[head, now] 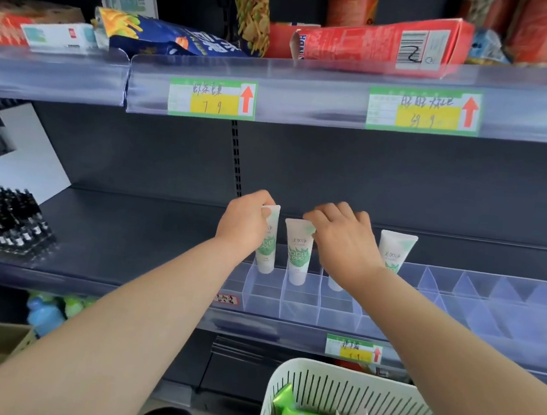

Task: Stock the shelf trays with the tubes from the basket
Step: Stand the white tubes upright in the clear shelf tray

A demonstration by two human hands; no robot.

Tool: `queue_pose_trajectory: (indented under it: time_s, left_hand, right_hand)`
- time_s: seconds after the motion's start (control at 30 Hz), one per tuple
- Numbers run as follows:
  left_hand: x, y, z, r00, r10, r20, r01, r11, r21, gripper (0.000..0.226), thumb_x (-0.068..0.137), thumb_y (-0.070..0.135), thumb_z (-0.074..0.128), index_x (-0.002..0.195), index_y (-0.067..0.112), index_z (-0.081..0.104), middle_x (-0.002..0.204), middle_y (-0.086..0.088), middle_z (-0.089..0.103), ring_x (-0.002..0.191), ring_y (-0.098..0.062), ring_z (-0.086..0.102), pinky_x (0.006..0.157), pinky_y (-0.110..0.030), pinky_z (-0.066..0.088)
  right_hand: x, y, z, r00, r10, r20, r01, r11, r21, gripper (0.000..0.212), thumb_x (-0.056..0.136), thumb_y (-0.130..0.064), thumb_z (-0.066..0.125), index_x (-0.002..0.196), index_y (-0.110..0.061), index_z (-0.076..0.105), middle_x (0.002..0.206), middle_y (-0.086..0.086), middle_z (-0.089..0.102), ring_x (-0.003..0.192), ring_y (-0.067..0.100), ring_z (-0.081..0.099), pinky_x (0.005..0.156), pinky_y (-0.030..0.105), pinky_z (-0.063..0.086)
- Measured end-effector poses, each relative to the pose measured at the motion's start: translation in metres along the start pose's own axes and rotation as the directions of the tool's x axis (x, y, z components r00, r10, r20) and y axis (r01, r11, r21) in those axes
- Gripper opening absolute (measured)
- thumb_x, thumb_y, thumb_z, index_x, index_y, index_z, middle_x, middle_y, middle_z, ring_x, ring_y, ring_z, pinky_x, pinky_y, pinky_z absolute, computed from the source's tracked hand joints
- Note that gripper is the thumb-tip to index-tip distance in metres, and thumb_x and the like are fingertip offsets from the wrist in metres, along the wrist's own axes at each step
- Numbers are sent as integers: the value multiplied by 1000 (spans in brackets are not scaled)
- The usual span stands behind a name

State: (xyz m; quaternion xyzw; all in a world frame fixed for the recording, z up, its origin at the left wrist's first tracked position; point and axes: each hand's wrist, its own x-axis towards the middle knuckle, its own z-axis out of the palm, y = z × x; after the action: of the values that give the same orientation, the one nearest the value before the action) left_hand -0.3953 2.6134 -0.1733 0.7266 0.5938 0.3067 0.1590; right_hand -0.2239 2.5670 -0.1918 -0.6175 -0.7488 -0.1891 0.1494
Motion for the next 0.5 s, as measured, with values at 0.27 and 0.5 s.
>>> queue_pose_trajectory:
  time_s: [0.27,0.5]
  left_hand:
    - [8,-1,13,998,-19,62,15,998,65,27,98,6,41,103,18,65,109,-8,59,95,-25,55,81,-43,51]
    - [0,4,7,999,37,-26,-34,995,99,46,94,-6,44,130,21,56,129,-3,52,103,-11,49,76,-28,40]
  right_hand:
    - [-25,8,14,995,-68,-76,63,996,-62,48,62,-10,79,107,-18,63,101,0,61,88,25,55,70,37,45]
    - [-36,7,11,1000,-14,18,15,998,-56,44,73,-14,73,114,-21,59,108,0,60,97,25,53,75,36,41]
